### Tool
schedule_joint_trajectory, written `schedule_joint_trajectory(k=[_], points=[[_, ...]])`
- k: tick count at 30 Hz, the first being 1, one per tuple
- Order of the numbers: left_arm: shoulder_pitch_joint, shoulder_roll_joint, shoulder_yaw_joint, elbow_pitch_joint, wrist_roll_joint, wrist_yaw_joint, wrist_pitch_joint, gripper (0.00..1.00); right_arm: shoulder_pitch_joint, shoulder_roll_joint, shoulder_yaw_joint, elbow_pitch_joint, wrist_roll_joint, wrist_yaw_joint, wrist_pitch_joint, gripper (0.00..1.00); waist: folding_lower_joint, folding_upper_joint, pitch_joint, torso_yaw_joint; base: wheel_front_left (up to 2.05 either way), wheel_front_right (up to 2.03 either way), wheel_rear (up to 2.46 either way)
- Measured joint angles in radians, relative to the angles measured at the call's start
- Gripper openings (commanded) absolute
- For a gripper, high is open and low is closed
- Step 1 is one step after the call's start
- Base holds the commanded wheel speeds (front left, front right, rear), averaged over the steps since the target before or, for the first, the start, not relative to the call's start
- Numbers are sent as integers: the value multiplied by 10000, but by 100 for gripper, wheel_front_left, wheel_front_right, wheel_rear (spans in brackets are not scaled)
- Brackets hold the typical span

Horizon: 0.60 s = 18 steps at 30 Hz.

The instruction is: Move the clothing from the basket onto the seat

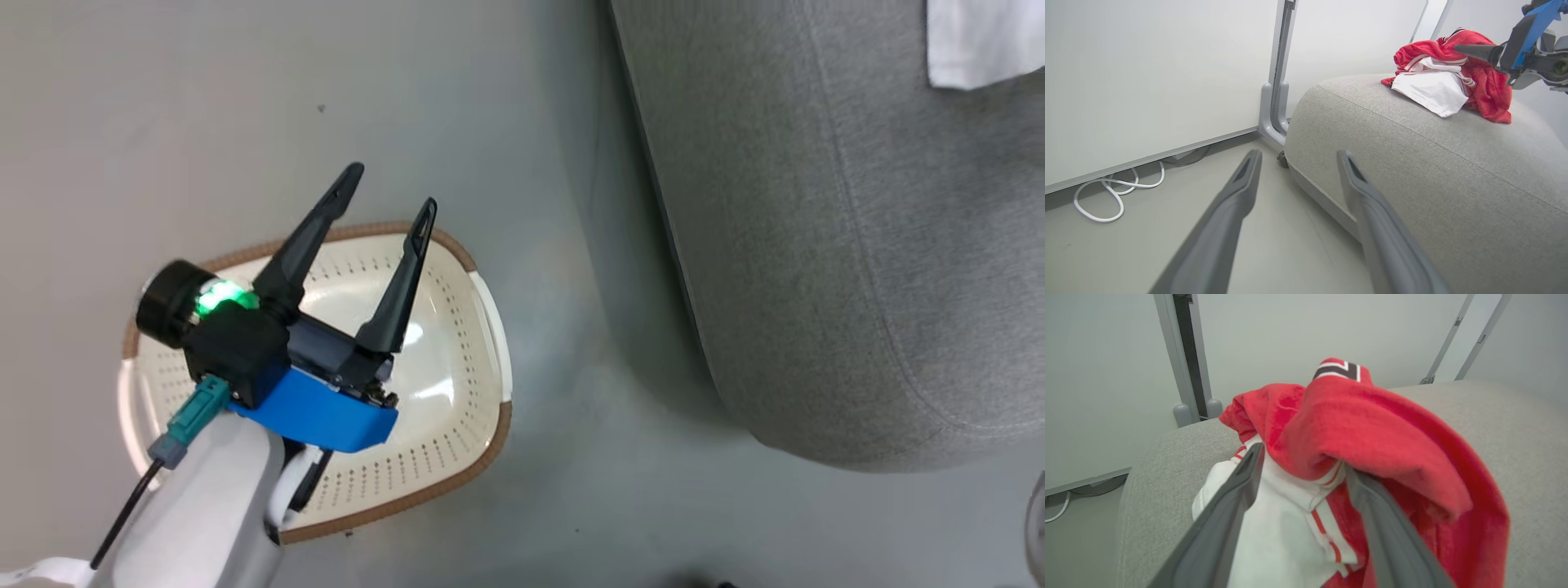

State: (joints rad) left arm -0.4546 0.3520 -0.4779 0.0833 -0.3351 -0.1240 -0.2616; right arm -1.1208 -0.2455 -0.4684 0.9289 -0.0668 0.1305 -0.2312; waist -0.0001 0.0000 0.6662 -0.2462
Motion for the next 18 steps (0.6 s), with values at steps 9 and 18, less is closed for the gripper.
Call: schedule_joint_trajectory(k=[9, 18], points=[[1372, -961, 851, 644, -163, -19, 0, 100, 2093, 493, 1442, -437, 155, 0, -253, 100, -2, 0, -2015, 351, 0, 0, 0], [2617, -1584, 1659, 1041, -169, -50, -2, 100, 4988, 1306, 3043, -2431, 748, 0, -295, 100, -2, 1, -3964, 892, 0, 0, 0]])
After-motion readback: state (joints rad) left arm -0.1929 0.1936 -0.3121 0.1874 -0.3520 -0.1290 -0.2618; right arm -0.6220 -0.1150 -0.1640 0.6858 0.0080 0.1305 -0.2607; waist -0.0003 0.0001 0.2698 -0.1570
